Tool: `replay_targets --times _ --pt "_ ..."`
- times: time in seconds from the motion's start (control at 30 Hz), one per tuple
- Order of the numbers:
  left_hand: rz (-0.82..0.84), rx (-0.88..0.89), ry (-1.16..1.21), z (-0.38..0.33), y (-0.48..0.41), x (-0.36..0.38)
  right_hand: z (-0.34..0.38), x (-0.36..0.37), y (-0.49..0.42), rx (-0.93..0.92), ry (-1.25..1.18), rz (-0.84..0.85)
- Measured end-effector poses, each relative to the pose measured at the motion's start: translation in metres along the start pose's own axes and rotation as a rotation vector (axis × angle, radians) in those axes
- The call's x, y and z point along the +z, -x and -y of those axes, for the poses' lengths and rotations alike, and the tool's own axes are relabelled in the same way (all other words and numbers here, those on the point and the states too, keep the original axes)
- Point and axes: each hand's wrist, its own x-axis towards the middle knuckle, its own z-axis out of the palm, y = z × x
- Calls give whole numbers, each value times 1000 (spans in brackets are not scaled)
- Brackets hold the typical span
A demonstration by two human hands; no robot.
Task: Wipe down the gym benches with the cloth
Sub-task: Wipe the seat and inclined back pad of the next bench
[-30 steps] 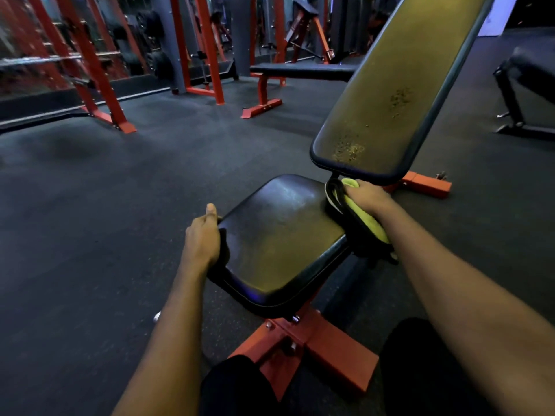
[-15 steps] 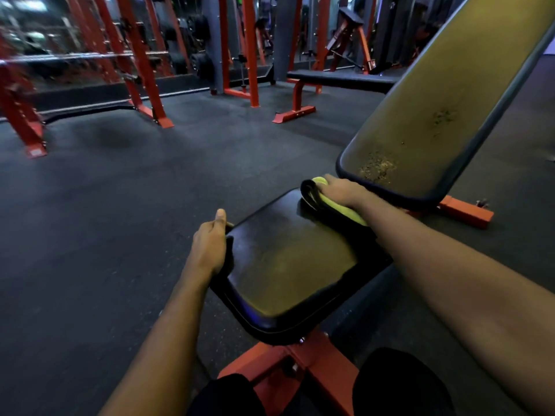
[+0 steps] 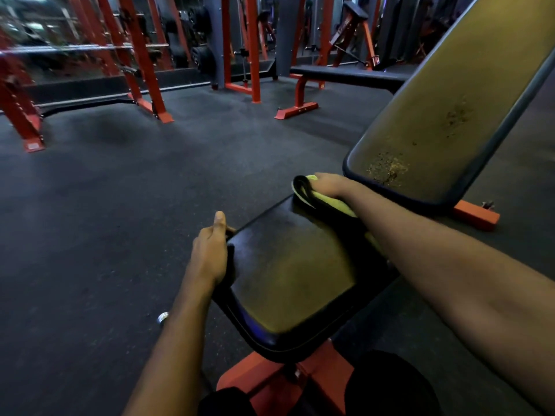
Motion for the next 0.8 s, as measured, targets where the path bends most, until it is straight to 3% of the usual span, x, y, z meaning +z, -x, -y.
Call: replay_targets --times 0.17,0.33,0.47,0.6,0.7,0.8 --pt "-3 1 -7 -4 3 0 61 7 -9 -136 201 103" --pt "-5 13 -4 -4 3 -2 43 8 19 -314 17 5" --pt "-28 5 10 -3 3 -1 15 -6 14 -163 -110 43" --pt "-159 18 2 -10 14 -7 34 0 1 -75 -30 54" --pt "-300 33 -50 -1 25 -21 55 6 4 -114 57 38" --pt "-317 16 14 17 36 -36 80 14 13 -148 175 70"
